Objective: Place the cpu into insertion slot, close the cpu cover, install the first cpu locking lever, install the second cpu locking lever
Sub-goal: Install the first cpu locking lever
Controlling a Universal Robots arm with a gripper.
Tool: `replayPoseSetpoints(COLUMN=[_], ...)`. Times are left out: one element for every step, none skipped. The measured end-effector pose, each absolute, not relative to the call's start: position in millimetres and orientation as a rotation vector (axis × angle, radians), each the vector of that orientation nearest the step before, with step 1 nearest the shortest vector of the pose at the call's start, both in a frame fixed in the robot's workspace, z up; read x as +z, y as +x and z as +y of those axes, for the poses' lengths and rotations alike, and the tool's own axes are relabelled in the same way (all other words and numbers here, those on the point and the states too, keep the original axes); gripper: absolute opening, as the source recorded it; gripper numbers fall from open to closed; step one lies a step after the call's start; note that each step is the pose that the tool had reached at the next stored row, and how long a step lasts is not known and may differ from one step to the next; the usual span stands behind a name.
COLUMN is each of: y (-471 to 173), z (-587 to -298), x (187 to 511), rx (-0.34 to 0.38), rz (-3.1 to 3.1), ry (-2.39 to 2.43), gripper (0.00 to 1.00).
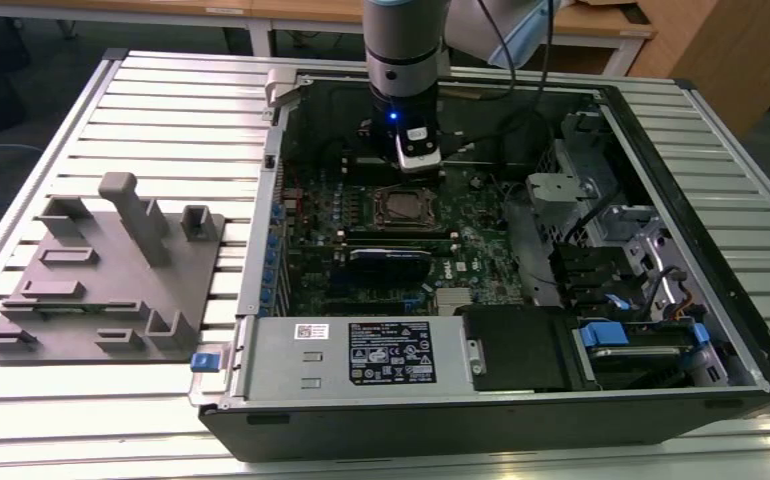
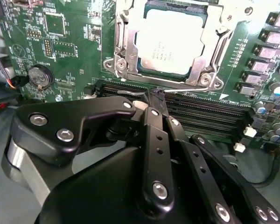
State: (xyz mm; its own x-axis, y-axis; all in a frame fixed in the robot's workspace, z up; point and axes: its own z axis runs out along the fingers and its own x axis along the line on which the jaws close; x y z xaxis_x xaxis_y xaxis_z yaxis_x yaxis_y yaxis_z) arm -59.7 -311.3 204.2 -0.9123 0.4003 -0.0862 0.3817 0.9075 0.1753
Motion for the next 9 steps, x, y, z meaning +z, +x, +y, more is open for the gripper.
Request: replayPoseSetpoints(y=[-59.8,-60.0,-60.2,-60.5,-60.9,-61.3,-61.4,-61.3,-61.3], z=[-311.3,-311.2,-311.3,-311.2,-311.1,-311.0,-310.8,-310.8,-310.8], x=[203.8,203.4,203.1,202.9,202.8,202.7,202.6,202.6,202.5], rx=[0.234,0.233,0.232,0.231,0.23,0.23,0.23,0.23,0.23], rz=[2.946,2.942,2.937,2.933,2.928,2.925,2.923,2.922,2.922], ry=[0.62,0.635,0.649,0.662,0.674,0.683,0.689,0.691,0.692], gripper=[0.1,0.1,0.1,0.1,0.1,0.1,0.1,0.1,0.1])
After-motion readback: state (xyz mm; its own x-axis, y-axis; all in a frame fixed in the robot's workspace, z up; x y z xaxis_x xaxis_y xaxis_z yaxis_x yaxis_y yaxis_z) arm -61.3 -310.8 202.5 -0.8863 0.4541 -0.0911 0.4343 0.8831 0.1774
